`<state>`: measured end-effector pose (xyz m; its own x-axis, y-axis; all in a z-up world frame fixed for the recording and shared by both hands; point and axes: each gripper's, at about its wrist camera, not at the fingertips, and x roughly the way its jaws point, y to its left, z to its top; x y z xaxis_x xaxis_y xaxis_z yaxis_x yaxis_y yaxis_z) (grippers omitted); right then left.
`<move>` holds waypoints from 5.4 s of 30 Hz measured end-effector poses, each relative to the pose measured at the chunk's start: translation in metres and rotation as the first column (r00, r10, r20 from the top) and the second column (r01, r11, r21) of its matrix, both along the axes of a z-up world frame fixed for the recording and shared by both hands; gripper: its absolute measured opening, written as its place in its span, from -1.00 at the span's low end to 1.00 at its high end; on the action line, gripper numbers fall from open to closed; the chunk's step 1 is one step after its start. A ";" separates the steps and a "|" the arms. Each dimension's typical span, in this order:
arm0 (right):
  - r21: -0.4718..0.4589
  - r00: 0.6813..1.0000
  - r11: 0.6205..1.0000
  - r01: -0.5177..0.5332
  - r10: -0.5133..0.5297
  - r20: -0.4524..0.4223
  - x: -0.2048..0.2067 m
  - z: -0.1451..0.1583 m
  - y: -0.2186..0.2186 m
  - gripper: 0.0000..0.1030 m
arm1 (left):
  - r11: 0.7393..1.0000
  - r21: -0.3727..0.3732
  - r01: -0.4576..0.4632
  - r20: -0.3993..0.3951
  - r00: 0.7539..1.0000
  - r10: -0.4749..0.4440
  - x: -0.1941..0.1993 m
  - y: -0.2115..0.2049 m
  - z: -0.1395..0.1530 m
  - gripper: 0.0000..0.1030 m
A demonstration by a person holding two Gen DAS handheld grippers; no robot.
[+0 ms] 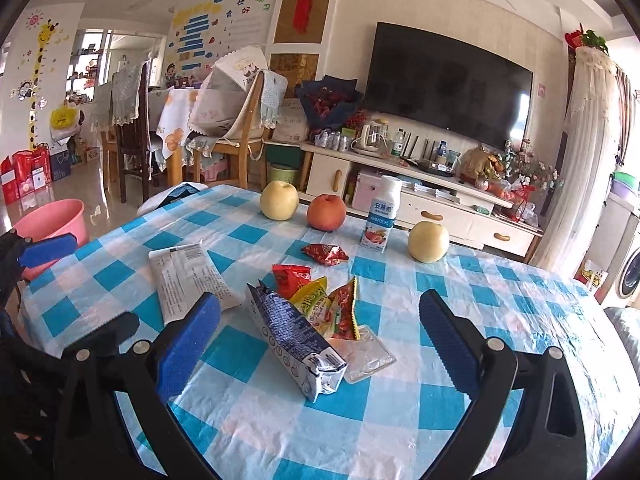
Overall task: Collect trash
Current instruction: 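Move both tools back over the table toward the remaining wrappers, then grasp the yellow chip bag with the right tool while the left tool grasps the red candy wrapper, then carry the chip bag and candy wrapper to the pink bucket and open both tools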
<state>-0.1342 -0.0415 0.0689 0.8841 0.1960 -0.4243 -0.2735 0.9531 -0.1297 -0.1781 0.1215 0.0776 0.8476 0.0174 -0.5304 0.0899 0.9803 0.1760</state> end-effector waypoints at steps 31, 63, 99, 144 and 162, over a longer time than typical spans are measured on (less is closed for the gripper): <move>0.394 0.954 0.903 0.172 -0.052 -0.297 0.147 -0.011 -0.128 0.91 | 0.934 -0.344 -0.098 -0.255 0.967 0.008 0.182 0.036 0.011 0.90; 0.434 0.744 0.900 -0.041 0.318 -0.589 0.166 -0.069 -0.056 -0.39 | 0.950 -0.245 0.195 -0.533 0.791 -0.300 0.359 -0.041 -0.070 0.40; 0.561 0.857 0.827 0.022 0.273 -0.436 0.160 -0.041 -0.093 -0.64 | 0.927 -0.374 0.028 -0.364 0.915 -0.174 0.263 0.051 -0.013 -0.08; 0.471 0.742 0.768 -0.434 0.601 -0.295 0.035 0.031 0.141 -0.65 | 0.828 -0.373 -0.418 -0.119 0.907 0.404 -0.040 0.336 0.036 -0.07; 0.373 0.622 0.700 -0.610 0.714 -0.321 0.054 0.039 0.362 -0.59 | 0.726 -0.339 -0.598 -0.249 0.802 0.544 -0.017 0.413 -0.013 0.55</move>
